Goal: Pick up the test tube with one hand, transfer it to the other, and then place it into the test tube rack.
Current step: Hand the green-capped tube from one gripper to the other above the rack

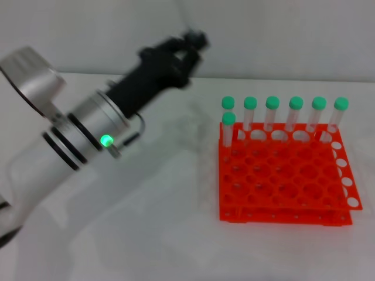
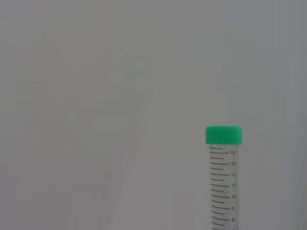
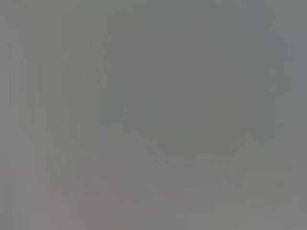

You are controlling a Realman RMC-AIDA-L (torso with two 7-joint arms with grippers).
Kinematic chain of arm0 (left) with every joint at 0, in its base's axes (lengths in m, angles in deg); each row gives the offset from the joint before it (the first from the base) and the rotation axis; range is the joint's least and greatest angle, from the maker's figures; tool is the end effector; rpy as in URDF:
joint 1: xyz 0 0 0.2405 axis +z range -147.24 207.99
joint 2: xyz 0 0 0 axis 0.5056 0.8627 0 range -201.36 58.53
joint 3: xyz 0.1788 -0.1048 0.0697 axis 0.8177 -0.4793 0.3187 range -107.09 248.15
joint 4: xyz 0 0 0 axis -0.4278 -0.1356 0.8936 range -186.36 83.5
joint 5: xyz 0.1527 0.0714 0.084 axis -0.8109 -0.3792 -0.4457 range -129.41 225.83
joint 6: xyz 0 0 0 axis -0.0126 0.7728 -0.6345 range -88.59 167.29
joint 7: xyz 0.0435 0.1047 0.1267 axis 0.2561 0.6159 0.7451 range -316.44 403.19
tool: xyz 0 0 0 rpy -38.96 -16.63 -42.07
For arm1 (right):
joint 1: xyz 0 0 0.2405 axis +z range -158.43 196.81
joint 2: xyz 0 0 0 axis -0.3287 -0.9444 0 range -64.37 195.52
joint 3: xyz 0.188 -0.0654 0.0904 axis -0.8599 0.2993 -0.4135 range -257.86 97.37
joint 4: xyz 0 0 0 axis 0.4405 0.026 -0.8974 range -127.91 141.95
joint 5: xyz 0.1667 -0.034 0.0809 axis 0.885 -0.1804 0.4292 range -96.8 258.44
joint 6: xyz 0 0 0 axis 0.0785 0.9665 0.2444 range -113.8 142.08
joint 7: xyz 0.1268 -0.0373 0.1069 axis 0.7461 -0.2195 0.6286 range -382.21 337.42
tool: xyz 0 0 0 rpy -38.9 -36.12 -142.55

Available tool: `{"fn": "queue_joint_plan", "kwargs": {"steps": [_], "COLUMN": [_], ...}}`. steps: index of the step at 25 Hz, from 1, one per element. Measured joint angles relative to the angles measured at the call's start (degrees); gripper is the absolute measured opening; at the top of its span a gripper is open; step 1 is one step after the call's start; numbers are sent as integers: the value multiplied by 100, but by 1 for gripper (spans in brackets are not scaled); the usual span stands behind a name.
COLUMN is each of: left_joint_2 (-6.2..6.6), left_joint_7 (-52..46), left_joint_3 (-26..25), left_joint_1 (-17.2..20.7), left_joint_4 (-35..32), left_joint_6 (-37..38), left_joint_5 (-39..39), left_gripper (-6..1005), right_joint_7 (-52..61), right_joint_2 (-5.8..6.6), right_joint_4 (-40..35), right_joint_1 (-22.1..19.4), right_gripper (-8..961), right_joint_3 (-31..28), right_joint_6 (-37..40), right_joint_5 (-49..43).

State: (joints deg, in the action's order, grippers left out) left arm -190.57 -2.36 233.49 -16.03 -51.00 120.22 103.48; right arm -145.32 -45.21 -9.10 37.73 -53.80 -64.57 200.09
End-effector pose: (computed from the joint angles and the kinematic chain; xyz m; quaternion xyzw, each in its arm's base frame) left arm -0.1297 0.3675 -0.0144 -0.7968 -0.1876 -0.4966 0.2885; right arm 0.3216 0.3109 0.1519 -0.6226 0.2911 0.4573 0.5644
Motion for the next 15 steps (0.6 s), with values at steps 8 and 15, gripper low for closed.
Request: {"fn": "queue_joint_plan", "kwargs": {"steps": [8,15], "left_joint_2": [-55,-103], "left_joint_7": [795,1312], "left_joint_3": [-7,-17], "left_joint_1": [-237,-598], "left_joint_4": [-1178,-1844], "left_joint_6": [-557,-1589], "left_joint_5": [-1345,-2010], "left_gripper": [219,223], "right_joint_7": [1488,1827], "right_joint_2": [311,334], "right_joint_4": [-1129,-1594], "right_joint_1": [44,380], "right_gripper": [806,794], "right_joint_3": [452,497], "right_joint_6": [-1037,-1798], "right_joint_5": [-1476,-2579]}}
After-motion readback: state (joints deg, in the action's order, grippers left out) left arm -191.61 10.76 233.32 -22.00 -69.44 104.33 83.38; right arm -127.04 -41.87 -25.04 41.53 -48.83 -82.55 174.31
